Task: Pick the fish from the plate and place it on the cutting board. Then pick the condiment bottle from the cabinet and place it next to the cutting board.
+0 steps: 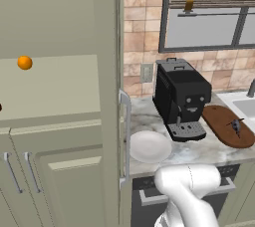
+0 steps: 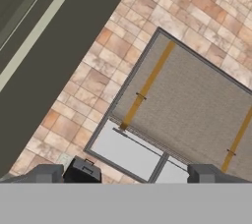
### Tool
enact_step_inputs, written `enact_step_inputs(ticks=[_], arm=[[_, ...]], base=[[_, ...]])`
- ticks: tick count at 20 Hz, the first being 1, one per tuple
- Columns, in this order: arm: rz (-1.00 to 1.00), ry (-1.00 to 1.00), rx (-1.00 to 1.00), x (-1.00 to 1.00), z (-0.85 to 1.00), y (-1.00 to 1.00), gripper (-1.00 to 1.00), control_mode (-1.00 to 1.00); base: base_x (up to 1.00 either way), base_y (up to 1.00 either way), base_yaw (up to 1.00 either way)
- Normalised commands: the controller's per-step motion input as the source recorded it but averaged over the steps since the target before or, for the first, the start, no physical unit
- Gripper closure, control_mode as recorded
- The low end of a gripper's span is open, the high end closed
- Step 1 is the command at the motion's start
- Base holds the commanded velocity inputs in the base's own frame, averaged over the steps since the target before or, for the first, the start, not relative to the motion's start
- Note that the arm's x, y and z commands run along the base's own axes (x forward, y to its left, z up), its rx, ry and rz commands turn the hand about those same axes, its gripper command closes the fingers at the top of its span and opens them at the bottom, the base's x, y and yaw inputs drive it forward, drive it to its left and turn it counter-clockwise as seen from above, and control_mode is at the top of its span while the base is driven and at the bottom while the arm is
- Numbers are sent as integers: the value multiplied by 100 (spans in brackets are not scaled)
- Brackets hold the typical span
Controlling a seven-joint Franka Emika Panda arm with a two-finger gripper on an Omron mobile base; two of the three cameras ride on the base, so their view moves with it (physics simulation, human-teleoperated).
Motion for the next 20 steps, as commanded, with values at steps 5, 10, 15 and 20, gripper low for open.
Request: enact_step_inputs(ticks=[5,10,15,20], arm=[[0,0,0,0,0,0,-100,100],[0,0,0,0,0,0,-100,100],[0,0,0,0,0,0,-100,100],[0,0,0,0,0,0,-100,100]], base=[[-41,-9,0],[-61,-5,0],[-66,0,0],[-61,0,0]])
